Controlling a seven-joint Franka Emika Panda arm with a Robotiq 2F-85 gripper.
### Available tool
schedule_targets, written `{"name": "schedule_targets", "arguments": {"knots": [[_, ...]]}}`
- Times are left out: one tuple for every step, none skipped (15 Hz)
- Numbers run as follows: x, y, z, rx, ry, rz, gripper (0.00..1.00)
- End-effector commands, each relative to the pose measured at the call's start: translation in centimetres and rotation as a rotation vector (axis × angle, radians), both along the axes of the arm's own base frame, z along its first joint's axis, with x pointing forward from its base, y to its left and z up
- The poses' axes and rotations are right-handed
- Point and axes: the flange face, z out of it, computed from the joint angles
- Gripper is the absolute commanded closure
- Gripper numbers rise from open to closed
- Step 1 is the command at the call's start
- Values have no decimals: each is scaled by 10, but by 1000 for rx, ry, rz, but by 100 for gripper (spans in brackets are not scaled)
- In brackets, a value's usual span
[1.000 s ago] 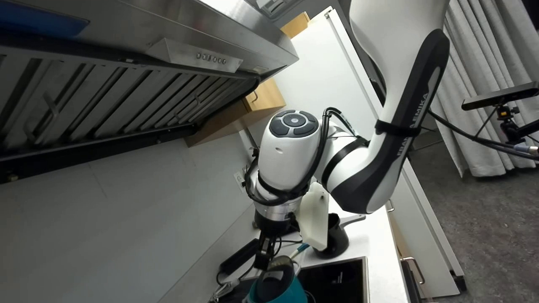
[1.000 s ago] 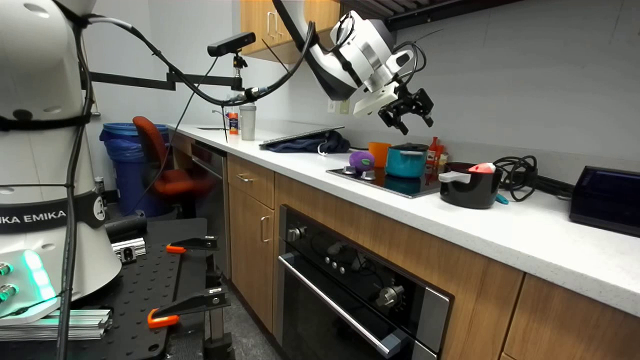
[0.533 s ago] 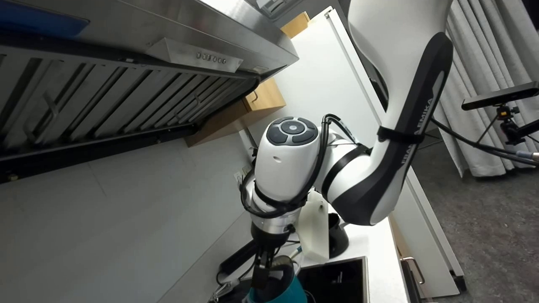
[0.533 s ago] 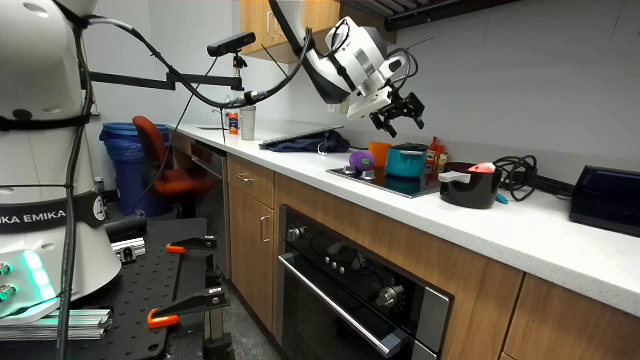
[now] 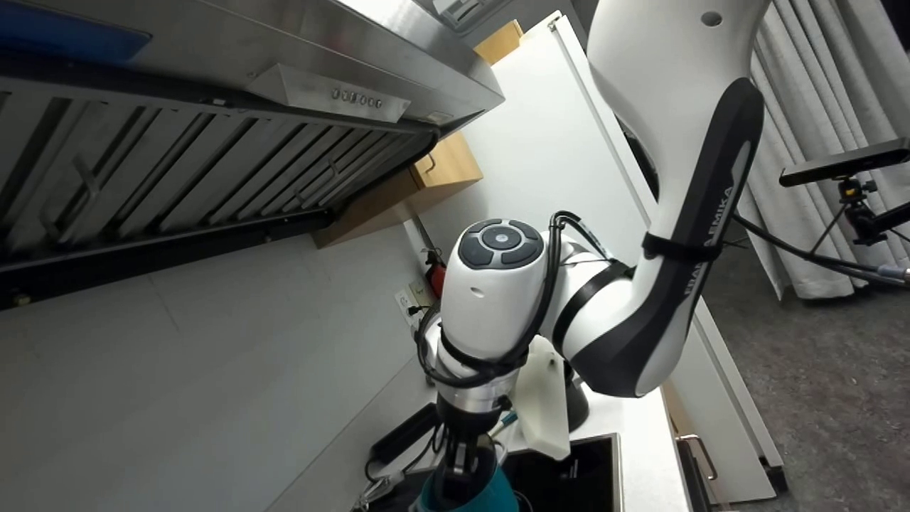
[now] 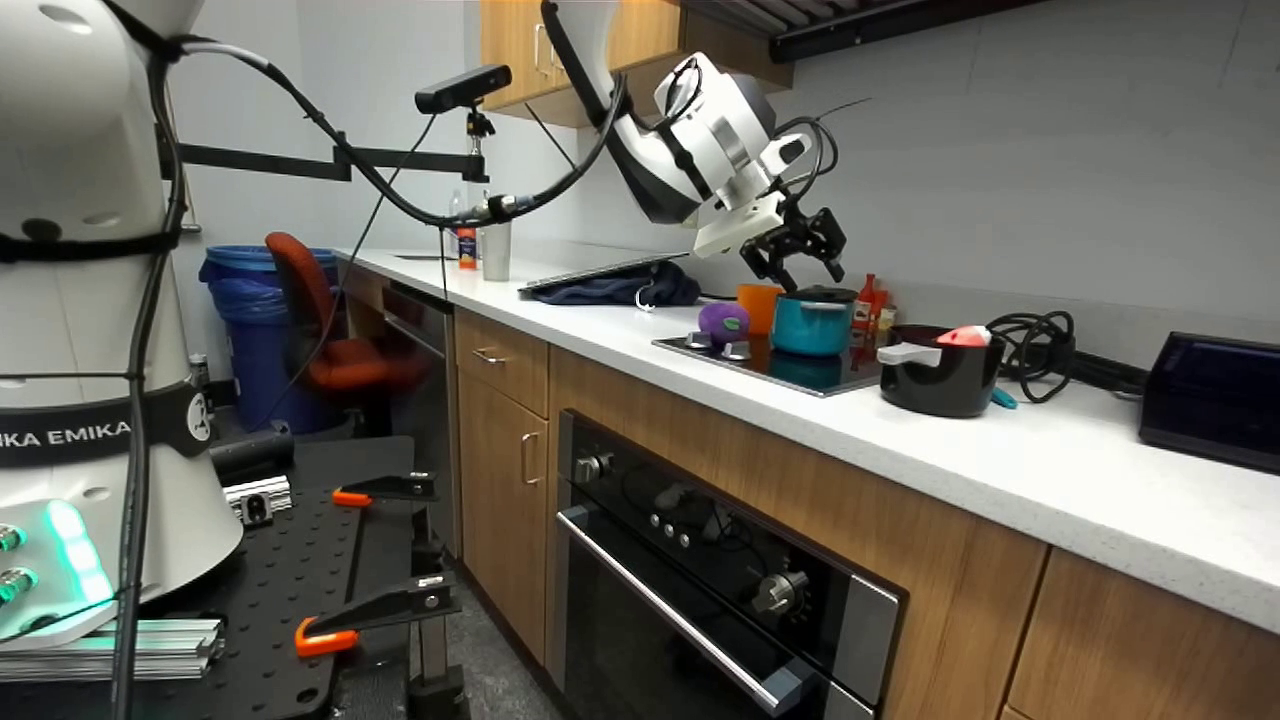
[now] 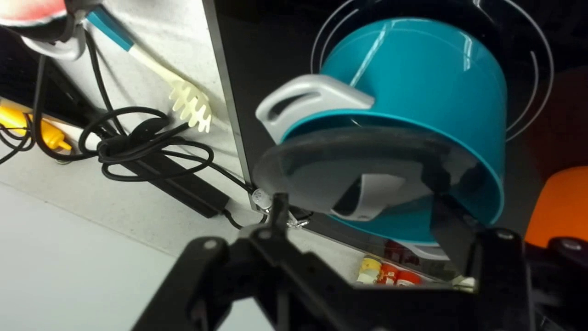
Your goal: Put the watermelon plushie inside the little pot and close the lid
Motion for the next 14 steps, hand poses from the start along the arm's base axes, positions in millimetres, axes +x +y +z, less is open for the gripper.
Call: {"name": "schedule_targets", "arguments": {"knots": [[5, -6, -3, 11, 3, 12, 51], [6, -6, -3, 10, 2, 12, 58], [6, -6, -2, 11, 1, 12, 65], [6, -6, -1, 11, 1, 12, 73], [7, -6, -1, 12, 0, 11, 80], [7, -6, 0, 12, -1, 9, 88], [8, -7, 0, 13, -3, 7, 95], [8, -7, 1, 13, -4, 5, 100], [7, -7, 3, 12, -6, 5, 100], [7, -7, 5, 11, -10, 3, 97], [6, -8, 7, 10, -12, 2, 96], [5, -10, 11, 8, -17, -2, 96], [4, -12, 14, 6, -22, -8, 96], [4, -16, 19, 8, -29, -20, 96]]}}
